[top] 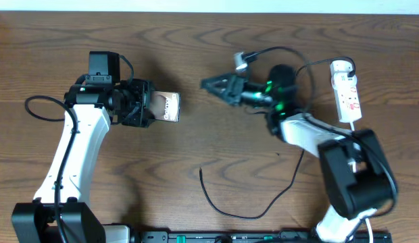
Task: Plug charger to phone and switch on socket
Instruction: 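Reach the right gripper toward the phone held by the left gripper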
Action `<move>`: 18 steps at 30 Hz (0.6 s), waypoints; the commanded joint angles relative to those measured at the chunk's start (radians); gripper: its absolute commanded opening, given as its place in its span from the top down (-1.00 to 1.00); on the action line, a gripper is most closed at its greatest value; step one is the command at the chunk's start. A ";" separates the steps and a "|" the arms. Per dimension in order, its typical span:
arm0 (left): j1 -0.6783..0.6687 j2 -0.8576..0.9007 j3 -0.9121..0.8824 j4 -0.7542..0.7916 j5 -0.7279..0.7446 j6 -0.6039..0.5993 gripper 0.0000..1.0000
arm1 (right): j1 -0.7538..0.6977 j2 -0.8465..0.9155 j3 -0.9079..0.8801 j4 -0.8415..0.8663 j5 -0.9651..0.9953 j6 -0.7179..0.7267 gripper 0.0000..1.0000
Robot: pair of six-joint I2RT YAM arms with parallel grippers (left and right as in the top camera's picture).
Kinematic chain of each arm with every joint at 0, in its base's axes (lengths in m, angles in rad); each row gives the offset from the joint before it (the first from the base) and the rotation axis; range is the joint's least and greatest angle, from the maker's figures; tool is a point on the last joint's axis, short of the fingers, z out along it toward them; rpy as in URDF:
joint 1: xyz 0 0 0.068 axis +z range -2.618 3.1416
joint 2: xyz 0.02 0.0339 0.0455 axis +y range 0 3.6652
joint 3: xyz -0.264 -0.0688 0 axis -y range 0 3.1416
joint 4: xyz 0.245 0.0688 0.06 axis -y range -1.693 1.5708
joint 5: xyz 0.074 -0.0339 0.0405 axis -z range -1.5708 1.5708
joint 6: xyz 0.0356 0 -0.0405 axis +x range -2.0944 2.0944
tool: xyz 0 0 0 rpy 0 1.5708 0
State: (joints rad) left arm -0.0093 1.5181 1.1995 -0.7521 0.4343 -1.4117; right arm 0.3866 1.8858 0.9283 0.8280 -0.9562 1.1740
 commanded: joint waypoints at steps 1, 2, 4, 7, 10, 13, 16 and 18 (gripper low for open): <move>-0.026 -0.016 0.028 0.001 -0.063 -0.062 0.86 | 0.063 0.042 0.013 0.011 0.079 0.066 -0.97; -0.038 -0.016 0.028 0.001 -0.084 -0.062 0.86 | 0.078 0.048 0.013 0.015 0.087 0.066 -0.98; -0.063 -0.016 0.028 0.001 -0.122 -0.062 0.86 | 0.098 0.050 0.013 0.019 0.095 0.034 -0.98; -0.100 -0.016 0.028 0.002 -0.183 -0.069 0.86 | 0.126 0.050 0.013 0.048 0.097 -0.002 -0.98; -0.128 -0.016 0.028 0.002 -0.224 -0.083 0.86 | 0.141 0.050 0.013 0.055 0.097 -0.006 -0.98; -0.151 -0.016 0.029 0.002 -0.226 -0.118 0.86 | 0.154 0.050 0.013 0.053 0.096 -0.029 -0.97; -0.170 -0.016 0.028 0.014 -0.226 -0.121 0.86 | 0.172 0.050 0.013 0.051 0.093 -0.047 -0.93; -0.182 -0.016 0.028 0.021 -0.225 -0.121 0.86 | 0.184 0.050 0.013 0.051 0.094 -0.058 -0.89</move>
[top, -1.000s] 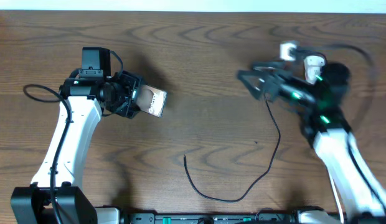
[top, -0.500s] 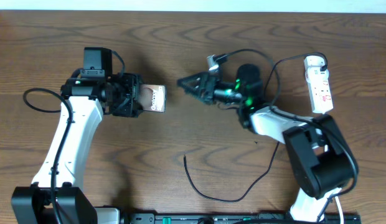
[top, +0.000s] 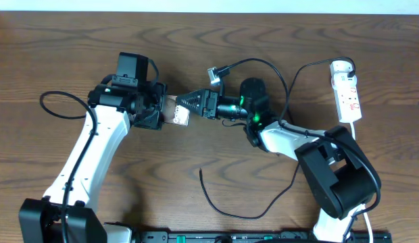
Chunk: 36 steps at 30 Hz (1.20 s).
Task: Plug charger to phone and switch on socket
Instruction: 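Reach the right gripper toward the phone held by the left gripper, then grasp the phone's edge with the right gripper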
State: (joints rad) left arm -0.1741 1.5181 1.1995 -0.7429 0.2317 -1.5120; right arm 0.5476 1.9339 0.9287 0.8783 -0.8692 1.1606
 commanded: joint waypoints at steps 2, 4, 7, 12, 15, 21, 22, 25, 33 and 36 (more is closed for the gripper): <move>-0.027 -0.016 0.029 0.016 -0.023 -0.021 0.86 | 0.034 0.002 0.012 0.001 0.007 -0.066 -0.89; -0.037 -0.016 0.029 0.019 -0.023 -0.026 0.86 | 0.043 0.002 0.012 0.000 0.006 -0.089 -0.88; -0.049 -0.016 0.029 0.023 -0.023 -0.035 0.86 | 0.053 0.002 0.012 0.000 0.007 -0.104 -0.82; -0.052 -0.016 0.029 0.023 -0.003 -0.035 0.86 | 0.056 0.002 0.012 0.000 0.011 -0.116 -0.59; -0.052 -0.016 0.029 0.029 0.050 -0.035 0.86 | 0.056 0.002 0.012 -0.011 0.011 -0.122 -0.53; -0.052 -0.016 0.029 0.038 0.071 -0.035 0.85 | 0.056 0.002 0.012 -0.072 0.014 -0.129 -0.19; -0.052 -0.016 0.029 0.038 0.071 -0.035 0.85 | 0.056 0.002 0.012 -0.077 0.014 -0.131 -0.11; -0.052 -0.016 0.029 0.038 0.070 -0.035 0.86 | 0.056 0.002 0.012 -0.079 0.015 -0.130 -0.03; -0.052 -0.016 0.029 0.037 0.070 -0.033 0.85 | 0.056 0.002 0.012 -0.079 0.019 -0.130 0.25; -0.052 -0.016 0.029 0.037 0.070 -0.027 0.86 | 0.056 0.002 0.012 -0.079 0.023 -0.130 0.36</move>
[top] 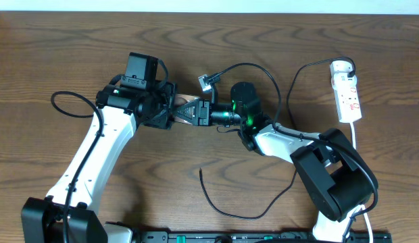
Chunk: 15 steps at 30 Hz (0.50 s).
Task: Plug charger to phone and switch on socket
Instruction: 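Grasp the phone's edge with the right gripper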
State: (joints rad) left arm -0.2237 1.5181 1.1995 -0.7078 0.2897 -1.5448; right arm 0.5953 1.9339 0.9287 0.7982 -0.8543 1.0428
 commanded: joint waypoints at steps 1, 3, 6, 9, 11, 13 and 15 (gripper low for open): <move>-0.002 -0.016 0.029 0.002 0.012 0.006 0.85 | 0.009 0.002 0.012 0.001 0.008 -0.012 0.38; -0.002 -0.016 0.029 0.002 0.012 0.006 0.86 | 0.009 0.002 0.012 0.001 0.009 -0.012 0.45; -0.002 -0.016 0.029 0.002 0.012 0.006 0.86 | 0.009 0.002 0.012 0.001 0.011 -0.012 0.50; -0.002 -0.016 0.029 0.002 0.012 0.006 0.86 | 0.009 0.002 0.012 0.002 0.011 -0.012 0.61; -0.002 -0.016 0.028 0.002 0.012 0.007 0.86 | 0.009 0.002 0.012 0.002 0.011 -0.012 0.67; -0.002 -0.016 0.028 0.002 0.012 0.018 0.86 | 0.009 0.002 0.012 0.001 0.011 -0.012 0.71; -0.002 -0.016 0.029 0.002 0.011 0.025 0.86 | 0.009 0.002 0.012 0.001 0.011 -0.012 0.74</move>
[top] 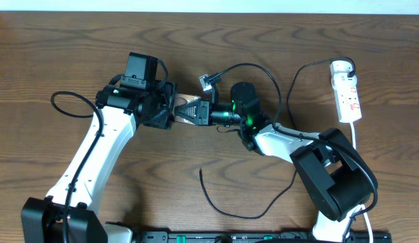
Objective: Plug charger to phone and switch on socket
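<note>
My left gripper (167, 112) is shut on the phone (185, 102), holding it off the table left of centre; only a brownish sliver of the phone shows. My right gripper (188, 112) points left, its fingertips against the phone's right end. Whether they grip it is hidden. The black charger cable (244, 214) loops over the front of the table, and its free end (201, 173) lies loose there, in neither gripper. The white socket strip (346, 90) lies at the far right.
A cable runs from the socket strip in an arc (299, 75) down behind my right arm. A silver connector (207, 82) on a black lead stands above my right wrist. A black lead (61, 101) loops out left of my left arm.
First the left gripper held the phone at the left and the right gripper stood apart near the centre. Then both had come closer, tips nearly meeting at the phone. After that the right fingertips were against the phone, and they stay there now. The charger's end has lain untouched throughout.
</note>
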Action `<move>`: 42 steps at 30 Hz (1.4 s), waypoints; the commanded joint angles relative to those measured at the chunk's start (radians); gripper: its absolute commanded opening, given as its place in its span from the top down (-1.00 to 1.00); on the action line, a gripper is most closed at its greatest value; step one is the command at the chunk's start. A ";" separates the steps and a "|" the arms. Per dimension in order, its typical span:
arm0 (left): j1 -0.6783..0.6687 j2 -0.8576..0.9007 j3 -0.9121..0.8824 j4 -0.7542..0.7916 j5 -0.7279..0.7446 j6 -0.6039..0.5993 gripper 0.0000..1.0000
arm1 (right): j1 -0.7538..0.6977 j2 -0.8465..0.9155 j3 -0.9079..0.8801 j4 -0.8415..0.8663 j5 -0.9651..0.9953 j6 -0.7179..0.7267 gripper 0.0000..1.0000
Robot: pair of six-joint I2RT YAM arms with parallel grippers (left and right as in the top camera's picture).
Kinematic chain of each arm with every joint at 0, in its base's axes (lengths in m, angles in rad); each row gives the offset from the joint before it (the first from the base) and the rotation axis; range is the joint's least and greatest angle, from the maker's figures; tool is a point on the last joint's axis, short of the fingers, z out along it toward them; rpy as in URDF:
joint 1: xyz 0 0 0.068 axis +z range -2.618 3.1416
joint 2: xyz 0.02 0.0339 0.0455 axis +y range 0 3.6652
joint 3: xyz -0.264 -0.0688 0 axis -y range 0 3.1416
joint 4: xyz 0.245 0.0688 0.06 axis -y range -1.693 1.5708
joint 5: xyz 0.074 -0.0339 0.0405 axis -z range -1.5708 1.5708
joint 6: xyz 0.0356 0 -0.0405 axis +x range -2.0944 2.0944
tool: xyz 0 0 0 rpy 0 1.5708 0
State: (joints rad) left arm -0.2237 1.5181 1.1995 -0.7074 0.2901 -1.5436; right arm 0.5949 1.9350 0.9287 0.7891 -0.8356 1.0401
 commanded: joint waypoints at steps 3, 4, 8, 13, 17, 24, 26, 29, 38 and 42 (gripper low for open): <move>-0.002 -0.016 0.028 0.002 0.011 0.024 0.86 | 0.009 0.001 0.012 0.011 -0.008 -0.009 0.81; -0.002 -0.016 0.028 0.002 0.011 0.024 0.86 | 0.009 0.001 0.012 0.011 -0.008 -0.009 0.84; -0.002 -0.016 0.028 0.002 0.011 0.024 0.86 | 0.009 0.001 0.012 0.011 -0.007 -0.009 0.96; -0.002 -0.016 0.028 0.001 0.011 0.036 0.69 | 0.008 0.001 0.012 0.011 -0.008 -0.009 0.98; -0.002 -0.016 0.028 -0.015 0.011 0.050 -0.40 | 0.007 0.001 0.012 0.011 -0.008 -0.009 0.98; -0.002 -0.016 0.029 -0.021 0.009 0.100 -0.79 | -0.006 0.001 0.012 0.011 -0.009 -0.009 0.97; -0.002 -0.016 0.029 -0.019 0.010 0.122 -0.79 | -0.016 0.001 0.012 0.011 -0.010 -0.010 0.97; -0.002 -0.016 0.029 -0.008 0.012 0.161 -0.79 | -0.035 0.001 0.012 0.011 -0.018 -0.018 0.97; 0.016 -0.017 0.029 0.154 0.162 0.349 -0.79 | -0.113 0.001 0.012 -0.086 -0.030 -0.065 0.98; 0.058 -0.017 0.029 0.231 0.297 0.462 -0.79 | -0.170 0.001 0.012 -0.121 -0.029 -0.085 0.97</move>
State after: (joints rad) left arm -0.1989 1.5181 1.2011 -0.5041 0.4507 -1.2232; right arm 0.4671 1.9377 0.9283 0.6647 -0.8494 0.9977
